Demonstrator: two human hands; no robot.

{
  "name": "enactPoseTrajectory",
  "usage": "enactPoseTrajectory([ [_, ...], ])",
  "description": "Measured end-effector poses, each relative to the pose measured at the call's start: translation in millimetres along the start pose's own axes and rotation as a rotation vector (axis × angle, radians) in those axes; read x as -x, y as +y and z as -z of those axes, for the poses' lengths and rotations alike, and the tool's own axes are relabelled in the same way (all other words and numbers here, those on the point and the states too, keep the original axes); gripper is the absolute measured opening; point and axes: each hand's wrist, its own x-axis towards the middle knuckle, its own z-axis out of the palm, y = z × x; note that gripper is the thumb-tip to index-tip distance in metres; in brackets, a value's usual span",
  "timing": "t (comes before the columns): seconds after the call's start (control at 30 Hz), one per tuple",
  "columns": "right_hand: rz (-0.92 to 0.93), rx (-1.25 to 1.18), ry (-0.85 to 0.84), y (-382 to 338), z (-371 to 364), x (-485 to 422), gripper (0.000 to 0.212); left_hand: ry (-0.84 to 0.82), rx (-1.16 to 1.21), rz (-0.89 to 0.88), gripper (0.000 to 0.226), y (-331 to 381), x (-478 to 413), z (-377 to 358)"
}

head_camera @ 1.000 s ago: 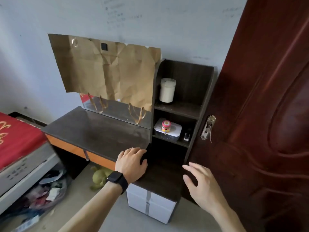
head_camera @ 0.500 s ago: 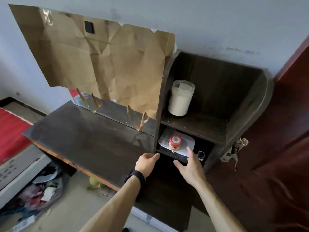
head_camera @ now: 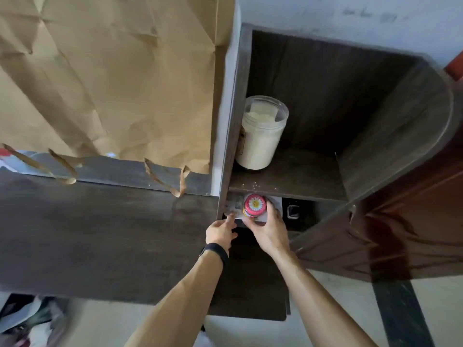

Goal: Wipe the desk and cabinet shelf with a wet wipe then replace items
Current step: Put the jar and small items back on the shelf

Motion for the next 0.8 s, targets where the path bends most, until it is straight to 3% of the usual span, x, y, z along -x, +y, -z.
enactPoseTrajectory([
  [0.23,0.010,-0.052,0.058,5,-3,0,0.077,-0.045,-0.049,-0.009,0.028,-4,-4,6],
  [0.5,0.010,-0.052,0.066,4,-5,-2,0.076,-0.063,-0.083,0.083,0.037,9,-6,-2],
  [0.67,-0.007,-0.195,0.107,7,0,6,0.072,-0.033,-0.085,0.002,0.034,0,-6,-2],
  [0.8,-0.056,-0.403,0.143,20,12,50,0.066,-0.044,-0.239,-0.162,0.029,-26,11,12],
])
